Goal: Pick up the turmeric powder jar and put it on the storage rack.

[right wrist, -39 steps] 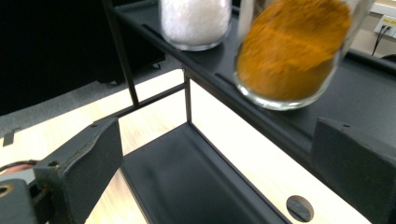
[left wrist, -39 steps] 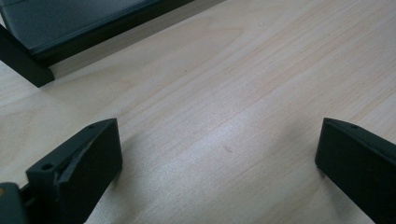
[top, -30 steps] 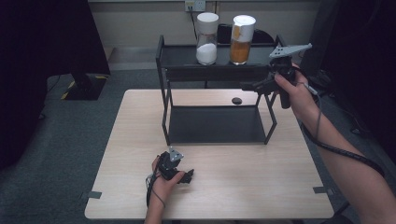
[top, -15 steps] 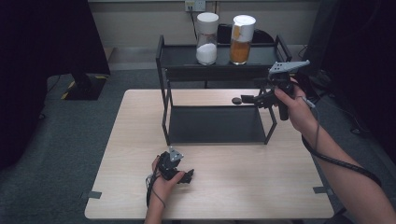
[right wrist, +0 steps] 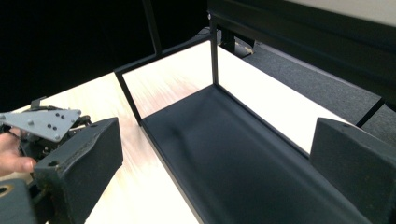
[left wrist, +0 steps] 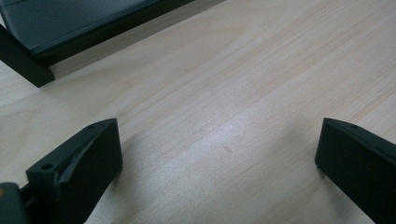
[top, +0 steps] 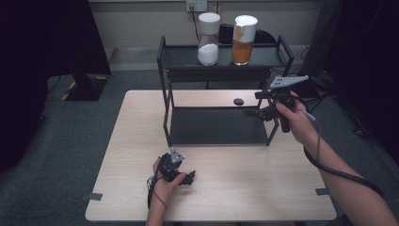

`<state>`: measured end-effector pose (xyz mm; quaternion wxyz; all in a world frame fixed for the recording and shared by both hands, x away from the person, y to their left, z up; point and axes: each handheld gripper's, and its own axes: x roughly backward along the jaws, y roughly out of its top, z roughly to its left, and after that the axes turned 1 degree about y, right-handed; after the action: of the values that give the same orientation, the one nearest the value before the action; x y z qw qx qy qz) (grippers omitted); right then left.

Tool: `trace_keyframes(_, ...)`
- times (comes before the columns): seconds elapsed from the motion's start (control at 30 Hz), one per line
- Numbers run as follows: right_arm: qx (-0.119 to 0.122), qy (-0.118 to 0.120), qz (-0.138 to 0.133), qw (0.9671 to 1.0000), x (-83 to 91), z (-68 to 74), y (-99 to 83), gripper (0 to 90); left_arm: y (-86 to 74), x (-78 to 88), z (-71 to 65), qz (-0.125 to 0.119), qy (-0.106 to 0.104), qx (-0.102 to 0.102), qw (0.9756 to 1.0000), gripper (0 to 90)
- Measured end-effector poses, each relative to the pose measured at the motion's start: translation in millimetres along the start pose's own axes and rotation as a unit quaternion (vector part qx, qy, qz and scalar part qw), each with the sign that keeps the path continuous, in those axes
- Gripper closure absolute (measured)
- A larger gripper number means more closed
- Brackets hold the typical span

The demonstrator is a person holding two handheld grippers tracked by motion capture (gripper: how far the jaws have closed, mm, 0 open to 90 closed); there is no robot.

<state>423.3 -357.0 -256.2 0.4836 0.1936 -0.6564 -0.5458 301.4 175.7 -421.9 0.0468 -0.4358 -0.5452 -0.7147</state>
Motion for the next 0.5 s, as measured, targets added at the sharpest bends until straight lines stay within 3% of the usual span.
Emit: trace_keyframes(0.5, -0.011, 0.008, 0.012, 0.9998, -6.3, -1.3, -36.1, 1.6, -0.1, 0.0, -0.1, 0.0, 0.0, 0.001, 1.0, 0.0)
